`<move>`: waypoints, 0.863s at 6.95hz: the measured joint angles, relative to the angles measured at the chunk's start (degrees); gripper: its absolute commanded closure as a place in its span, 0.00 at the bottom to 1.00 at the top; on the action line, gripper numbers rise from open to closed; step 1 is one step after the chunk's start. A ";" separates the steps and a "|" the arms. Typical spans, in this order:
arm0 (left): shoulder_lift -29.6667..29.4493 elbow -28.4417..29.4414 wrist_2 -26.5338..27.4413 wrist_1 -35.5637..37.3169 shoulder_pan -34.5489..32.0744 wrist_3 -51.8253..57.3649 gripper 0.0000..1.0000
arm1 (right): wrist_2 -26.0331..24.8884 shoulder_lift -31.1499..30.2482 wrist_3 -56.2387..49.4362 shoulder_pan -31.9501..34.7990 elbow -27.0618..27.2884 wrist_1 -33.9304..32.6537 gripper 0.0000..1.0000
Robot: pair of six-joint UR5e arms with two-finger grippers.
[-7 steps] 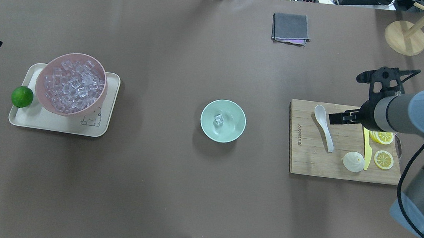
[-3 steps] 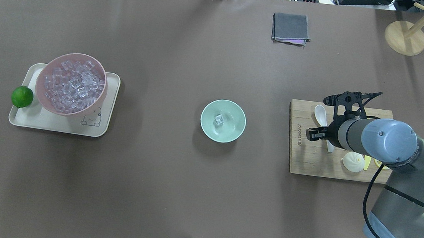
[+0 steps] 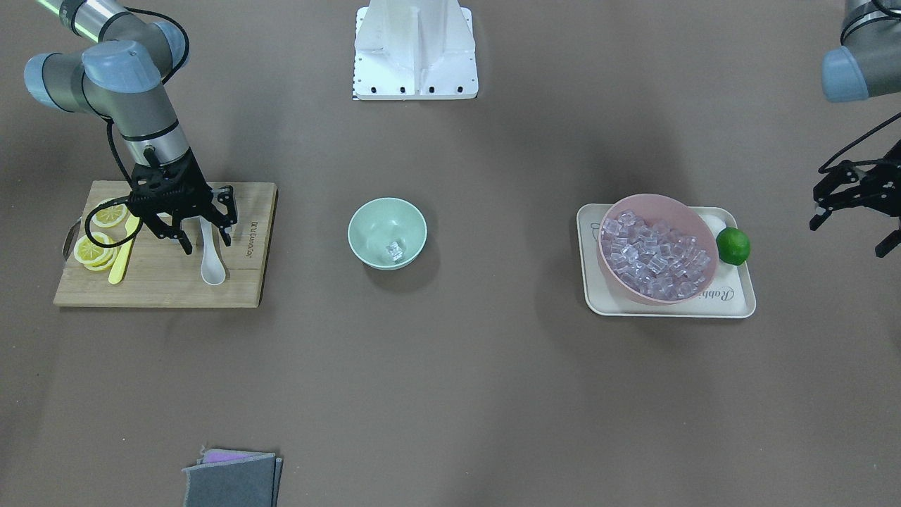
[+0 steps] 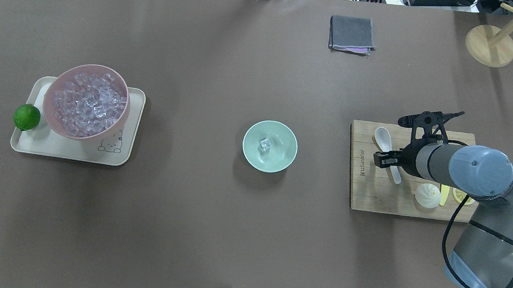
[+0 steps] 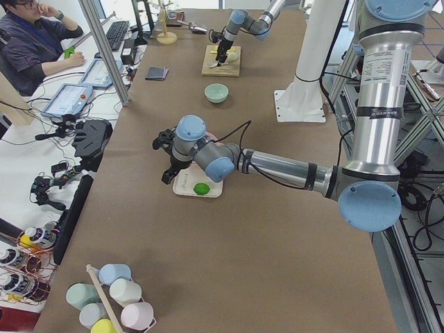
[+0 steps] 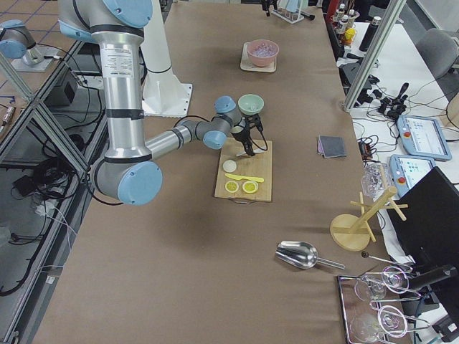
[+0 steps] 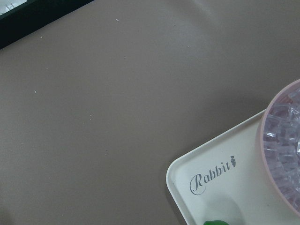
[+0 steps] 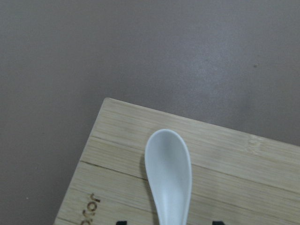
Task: Put spoon and ice into bowl
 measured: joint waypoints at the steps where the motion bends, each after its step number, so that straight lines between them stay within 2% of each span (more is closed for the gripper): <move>1: 0.00 0.06 0.03 -0.02 0.00 -0.03 0.01 | 0.35 -0.50 0.04 0.26 0.27 0.25 0.38; 5: -0.08 0.30 0.06 -0.03 0.09 -0.13 0.01 | 0.14 -1.71 1.17 0.24 0.61 0.34 0.44; 6: -0.09 0.32 0.06 -0.03 0.09 -0.13 0.01 | 0.08 -1.81 1.76 0.01 0.55 0.34 0.48</move>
